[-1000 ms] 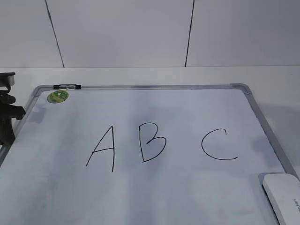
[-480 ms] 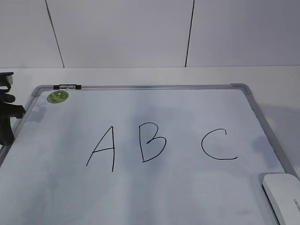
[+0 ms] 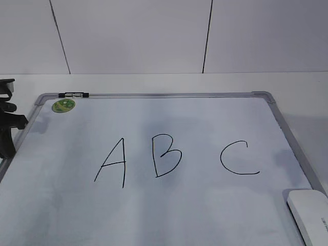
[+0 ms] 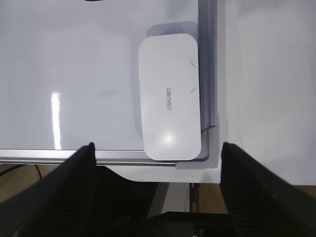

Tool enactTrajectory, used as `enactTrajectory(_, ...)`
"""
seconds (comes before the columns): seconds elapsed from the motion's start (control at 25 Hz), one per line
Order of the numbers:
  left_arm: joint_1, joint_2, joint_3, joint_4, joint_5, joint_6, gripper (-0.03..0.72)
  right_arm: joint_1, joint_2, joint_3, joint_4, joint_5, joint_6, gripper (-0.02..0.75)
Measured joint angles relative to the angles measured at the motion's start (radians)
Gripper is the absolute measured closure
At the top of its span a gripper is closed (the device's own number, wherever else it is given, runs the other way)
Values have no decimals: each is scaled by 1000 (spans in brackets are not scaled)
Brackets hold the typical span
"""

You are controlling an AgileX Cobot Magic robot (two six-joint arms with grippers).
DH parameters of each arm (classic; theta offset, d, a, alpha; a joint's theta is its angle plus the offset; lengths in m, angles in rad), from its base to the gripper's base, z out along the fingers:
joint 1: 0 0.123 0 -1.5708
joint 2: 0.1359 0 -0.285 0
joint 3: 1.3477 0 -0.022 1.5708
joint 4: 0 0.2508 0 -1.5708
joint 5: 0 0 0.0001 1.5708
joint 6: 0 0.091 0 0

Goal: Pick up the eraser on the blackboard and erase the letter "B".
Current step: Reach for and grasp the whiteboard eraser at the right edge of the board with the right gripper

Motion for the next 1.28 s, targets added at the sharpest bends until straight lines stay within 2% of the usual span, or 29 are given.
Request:
enactTrajectory(0.4, 2, 0, 0, -6, 0, 0, 666, 0, 136, 0, -12, -4, 2, 79)
enactTrajectory(1.28, 2, 0, 0, -8, 0, 0, 667, 0, 470, -4, -12, -57, -51, 76)
